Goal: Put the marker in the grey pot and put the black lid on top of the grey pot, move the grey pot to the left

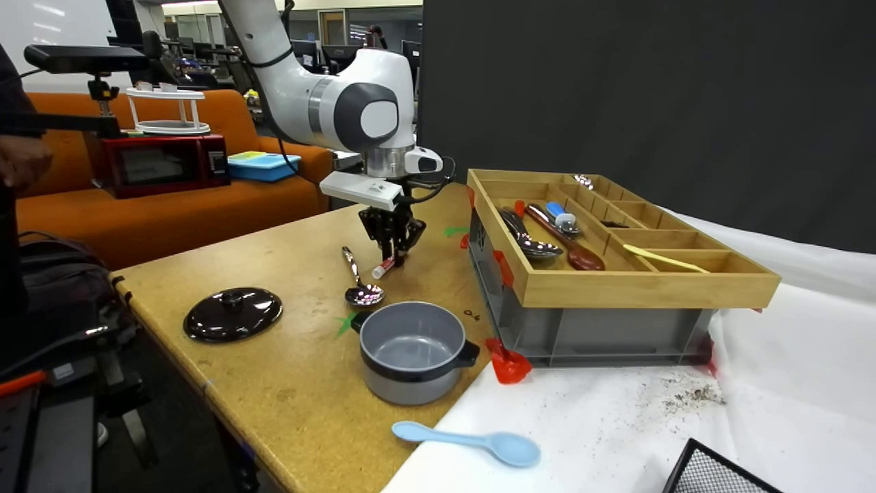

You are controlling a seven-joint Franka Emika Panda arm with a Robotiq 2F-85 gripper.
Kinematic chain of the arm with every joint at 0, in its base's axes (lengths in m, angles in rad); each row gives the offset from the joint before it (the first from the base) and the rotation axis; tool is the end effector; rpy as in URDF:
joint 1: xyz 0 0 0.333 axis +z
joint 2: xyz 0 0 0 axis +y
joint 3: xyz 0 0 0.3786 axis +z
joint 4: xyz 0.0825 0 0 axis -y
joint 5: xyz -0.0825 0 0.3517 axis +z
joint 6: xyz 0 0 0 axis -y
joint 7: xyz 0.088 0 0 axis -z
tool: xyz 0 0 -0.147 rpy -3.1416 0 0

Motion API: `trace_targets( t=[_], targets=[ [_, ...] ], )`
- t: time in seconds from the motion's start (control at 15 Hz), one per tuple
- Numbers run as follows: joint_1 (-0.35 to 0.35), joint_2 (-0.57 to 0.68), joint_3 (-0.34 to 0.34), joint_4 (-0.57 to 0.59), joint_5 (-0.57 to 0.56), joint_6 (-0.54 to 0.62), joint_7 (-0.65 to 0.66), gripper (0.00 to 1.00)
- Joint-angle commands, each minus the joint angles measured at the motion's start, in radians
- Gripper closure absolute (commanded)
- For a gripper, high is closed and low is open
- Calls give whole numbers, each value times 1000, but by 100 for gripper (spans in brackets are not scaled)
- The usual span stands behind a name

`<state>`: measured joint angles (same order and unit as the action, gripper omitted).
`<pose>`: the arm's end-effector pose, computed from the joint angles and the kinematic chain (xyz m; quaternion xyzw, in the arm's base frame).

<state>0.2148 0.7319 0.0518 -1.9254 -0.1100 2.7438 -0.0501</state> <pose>0.6284 0.1721 0.1484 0.9789 0.1992 0.0448 0.0017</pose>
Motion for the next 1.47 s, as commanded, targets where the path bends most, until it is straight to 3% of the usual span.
trace_targets(
  t=[0.0, 0.33, 0.67, 1.07, 1.4],
  targets=[
    [-22, 6, 17, -8, 1, 2, -4, 100],
    [-144, -89, 143, -122, 71, 31, -117, 95],
    [-236, -306, 193, -337, 153, 61, -161, 95],
    [-329, -502, 175, -501, 307, 63, -256, 95],
    [-384, -577, 113, -547, 422, -11, -353, 95]
  ],
)
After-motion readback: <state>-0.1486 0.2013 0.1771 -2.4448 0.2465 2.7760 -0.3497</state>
